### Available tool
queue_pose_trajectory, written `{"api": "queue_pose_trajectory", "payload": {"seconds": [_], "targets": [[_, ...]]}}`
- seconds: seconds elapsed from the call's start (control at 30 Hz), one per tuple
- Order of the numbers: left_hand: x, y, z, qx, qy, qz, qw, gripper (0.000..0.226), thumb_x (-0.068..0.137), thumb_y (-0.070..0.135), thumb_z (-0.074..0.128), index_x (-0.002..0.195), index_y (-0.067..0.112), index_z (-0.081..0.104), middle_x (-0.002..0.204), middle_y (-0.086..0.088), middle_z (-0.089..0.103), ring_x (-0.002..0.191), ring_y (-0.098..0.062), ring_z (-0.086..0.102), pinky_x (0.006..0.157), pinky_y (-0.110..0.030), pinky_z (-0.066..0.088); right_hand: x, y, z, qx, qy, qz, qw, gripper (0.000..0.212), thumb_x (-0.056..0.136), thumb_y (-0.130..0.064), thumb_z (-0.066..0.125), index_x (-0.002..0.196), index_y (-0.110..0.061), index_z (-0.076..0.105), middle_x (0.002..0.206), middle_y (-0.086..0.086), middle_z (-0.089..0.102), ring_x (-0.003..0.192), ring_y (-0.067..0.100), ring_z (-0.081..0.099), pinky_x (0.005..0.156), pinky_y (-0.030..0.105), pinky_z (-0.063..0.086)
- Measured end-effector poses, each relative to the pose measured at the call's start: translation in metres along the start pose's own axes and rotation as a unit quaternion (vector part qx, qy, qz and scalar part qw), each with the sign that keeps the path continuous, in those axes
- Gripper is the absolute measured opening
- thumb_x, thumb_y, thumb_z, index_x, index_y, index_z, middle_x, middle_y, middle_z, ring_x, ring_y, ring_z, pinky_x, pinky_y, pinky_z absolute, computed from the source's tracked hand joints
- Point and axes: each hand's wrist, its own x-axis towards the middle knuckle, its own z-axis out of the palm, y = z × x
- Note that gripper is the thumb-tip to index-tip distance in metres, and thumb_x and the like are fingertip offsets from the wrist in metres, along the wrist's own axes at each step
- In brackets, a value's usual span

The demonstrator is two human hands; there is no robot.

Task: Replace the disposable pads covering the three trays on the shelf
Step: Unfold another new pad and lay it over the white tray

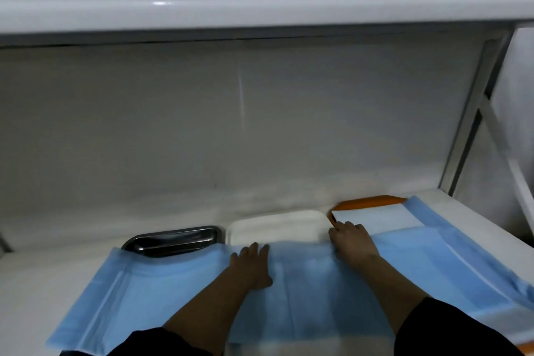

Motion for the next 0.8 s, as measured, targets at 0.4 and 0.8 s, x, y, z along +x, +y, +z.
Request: {"api": "queue_pose_trajectory", "payload": {"seconds": [0.4,0.8], "targets": [[-0.021,0.023,-0.020,0.050,0.175,0.083,0.980,0.090,0.089,0.033,0.059,0.152,0.016,-0.003,0.160,-0.005,0.004,0.148,-0.022,0.001,0.119,-0.042,-0.002,-0.059,0.030,-0.049,0.088,0.151,-0.088,0.981,0.023,0.075,-0.020,0.065,0.095,-0.010,0.059,0.092,0.008,0.063,0.082,0.026,0.061,0.063,0.027,0.035],[-0.073,-0.013,-0.020,0.137,0.333,0.059,0.931,0.049,0.039,0.014,0.084,0.083,0.009,0.065,0.078,-0.011,0.060,0.053,-0.025,0.060,0.062,-0.037,0.049,-0.138,0.030,-0.076,0.022,0.276,-0.134,0.951,0.027,0.057,-0.022,0.073,0.071,-0.016,0.051,0.066,-0.001,0.053,0.051,0.016,0.051,0.039,0.024,0.035]]}}
